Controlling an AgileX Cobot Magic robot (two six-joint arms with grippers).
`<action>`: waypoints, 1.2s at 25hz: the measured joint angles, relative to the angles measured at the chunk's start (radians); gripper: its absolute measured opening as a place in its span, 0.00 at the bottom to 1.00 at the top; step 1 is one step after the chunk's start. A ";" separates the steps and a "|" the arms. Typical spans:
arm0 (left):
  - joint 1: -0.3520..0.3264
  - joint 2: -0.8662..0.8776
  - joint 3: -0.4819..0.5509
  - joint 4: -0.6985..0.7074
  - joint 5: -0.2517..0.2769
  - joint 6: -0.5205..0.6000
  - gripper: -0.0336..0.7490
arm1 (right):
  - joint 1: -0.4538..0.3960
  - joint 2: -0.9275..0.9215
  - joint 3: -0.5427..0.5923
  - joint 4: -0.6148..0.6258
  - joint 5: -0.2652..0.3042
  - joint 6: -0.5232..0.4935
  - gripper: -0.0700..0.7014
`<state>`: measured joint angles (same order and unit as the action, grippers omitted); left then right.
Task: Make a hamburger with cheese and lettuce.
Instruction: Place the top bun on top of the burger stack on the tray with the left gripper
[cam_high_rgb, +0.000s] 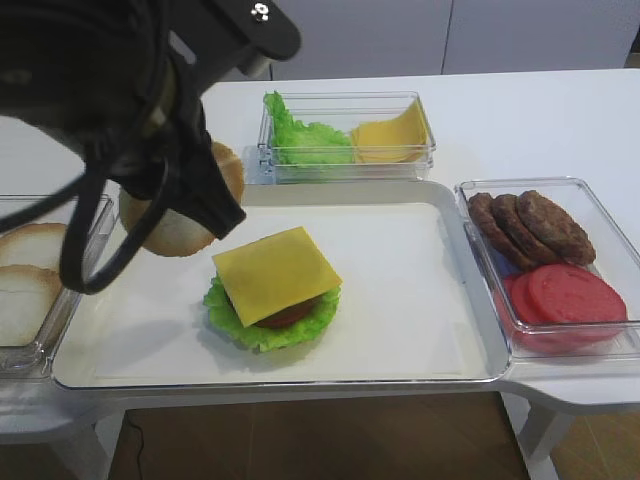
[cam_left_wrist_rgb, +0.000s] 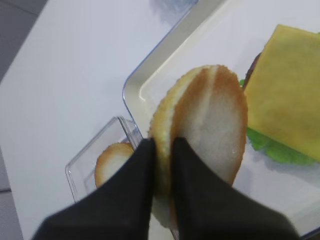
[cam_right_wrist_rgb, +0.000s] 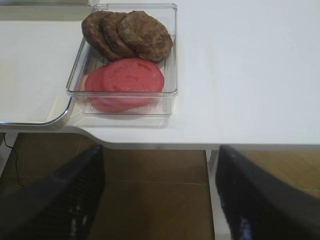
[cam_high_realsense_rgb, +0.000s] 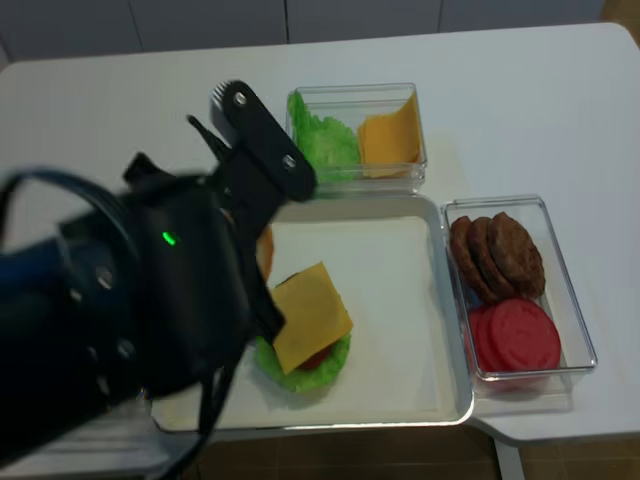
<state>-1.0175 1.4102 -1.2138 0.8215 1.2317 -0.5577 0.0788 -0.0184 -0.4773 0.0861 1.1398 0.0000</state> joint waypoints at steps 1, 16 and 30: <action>-0.018 0.009 0.000 0.027 -0.002 -0.002 0.13 | 0.000 0.000 0.000 0.000 0.000 0.000 0.79; -0.113 0.130 -0.031 0.198 -0.014 -0.040 0.13 | 0.000 0.000 0.000 0.000 0.000 0.000 0.79; -0.172 0.242 -0.032 0.301 -0.026 0.022 0.13 | 0.000 0.000 0.000 0.000 0.000 0.007 0.79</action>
<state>-1.1892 1.6526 -1.2458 1.1221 1.2054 -0.5361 0.0788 -0.0184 -0.4773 0.0861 1.1398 0.0069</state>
